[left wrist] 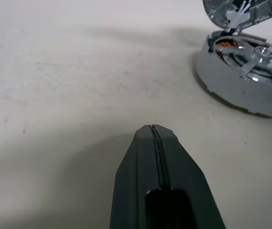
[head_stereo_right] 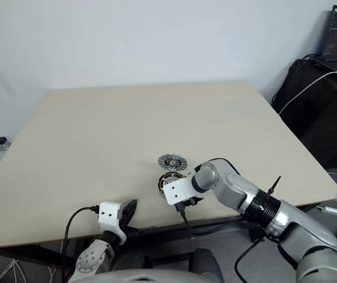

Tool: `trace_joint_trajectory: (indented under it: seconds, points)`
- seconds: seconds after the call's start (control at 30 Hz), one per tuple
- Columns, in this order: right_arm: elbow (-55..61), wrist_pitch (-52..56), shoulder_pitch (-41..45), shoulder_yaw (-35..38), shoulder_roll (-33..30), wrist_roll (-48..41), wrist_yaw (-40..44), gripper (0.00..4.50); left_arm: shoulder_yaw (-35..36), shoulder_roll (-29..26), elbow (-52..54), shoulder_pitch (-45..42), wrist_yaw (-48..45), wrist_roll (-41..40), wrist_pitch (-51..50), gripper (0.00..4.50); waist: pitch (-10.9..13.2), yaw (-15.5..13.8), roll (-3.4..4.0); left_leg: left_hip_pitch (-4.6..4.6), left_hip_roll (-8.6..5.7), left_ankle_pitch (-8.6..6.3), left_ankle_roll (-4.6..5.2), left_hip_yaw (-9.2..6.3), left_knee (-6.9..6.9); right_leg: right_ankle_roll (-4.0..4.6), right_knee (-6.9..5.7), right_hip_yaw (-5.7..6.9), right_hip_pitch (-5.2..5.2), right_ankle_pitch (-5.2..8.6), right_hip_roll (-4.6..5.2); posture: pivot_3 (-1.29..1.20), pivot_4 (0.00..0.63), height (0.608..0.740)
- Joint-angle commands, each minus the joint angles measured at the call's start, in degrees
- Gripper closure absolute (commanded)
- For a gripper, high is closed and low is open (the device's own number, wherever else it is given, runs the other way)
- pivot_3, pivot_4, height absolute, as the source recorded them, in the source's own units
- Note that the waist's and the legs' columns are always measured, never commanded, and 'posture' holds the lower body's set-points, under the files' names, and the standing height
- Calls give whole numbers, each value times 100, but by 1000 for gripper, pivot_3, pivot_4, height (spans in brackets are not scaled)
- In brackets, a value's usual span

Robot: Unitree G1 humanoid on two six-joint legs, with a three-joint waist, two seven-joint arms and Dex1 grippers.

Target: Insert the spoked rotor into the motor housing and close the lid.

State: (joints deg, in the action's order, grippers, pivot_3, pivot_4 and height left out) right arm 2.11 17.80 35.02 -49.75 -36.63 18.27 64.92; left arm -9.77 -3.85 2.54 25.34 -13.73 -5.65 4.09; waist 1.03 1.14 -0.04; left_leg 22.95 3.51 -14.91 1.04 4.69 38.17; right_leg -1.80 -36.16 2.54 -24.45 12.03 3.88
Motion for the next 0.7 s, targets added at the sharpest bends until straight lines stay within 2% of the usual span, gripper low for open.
trace_joint_trajectory:
  seconds: [0.03, 0.1, 0.3, 0.53, 0.63, 0.7]
  points:
    - [-134, -206, 116, 138, 58, 200, 143, 2131, -20, 81, 35, -49, 23, 12, 185, 4500, 0, -2, 0, 0, 0, 0, 0, 1, 0, 0, 0, 0, 0, 0, 0, 0, 0, 740]
    - [-246, -276, 119, 171, 112, 283, 161, 2555, -31, 101, 56, -43, 35, 28, 184, 4500, -2, 0, 1, -4, 0, 0, 0, 0, 0, 0, -1, 0, 3, 0, 0, 0, 0, 740]
    - [-396, -394, 100, 282, 233, 453, 223, 4417, -62, 154, 308, 13, 109, 52, 48, 4500, -10, -14, -1, -8, 1, 0, 0, 0, 1, 0, -3, 1, 6, 0, -1, 0, 0, 740]
    - [-400, -334, 17, 475, 362, 515, 158, 4426, -98, 159, 549, 37, 182, 55, -133, 4500, -10, 4, -1, -16, 1, -5, -9, 2, 10, 1, -22, -4, 7, -1, -1, 0, 0, 740]
    - [-260, 64, -140, 748, 508, 404, 18, 4426, -112, 161, 562, 44, 185, 53, -155, 4500, -10, 9, -2, -19, 1, -4, -9, 1, 10, 2, -26, -6, 6, -1, -3, 0, 0, 740]
    - [-25, 699, -314, 1050, 702, 270, -85, 4426, -118, 163, 540, 52, 185, 50, -140, 4500, -10, 12, -4, -20, 1, -4, -10, -1, 11, 2, -30, -7, 5, -1, -4, 0, 0, 740]
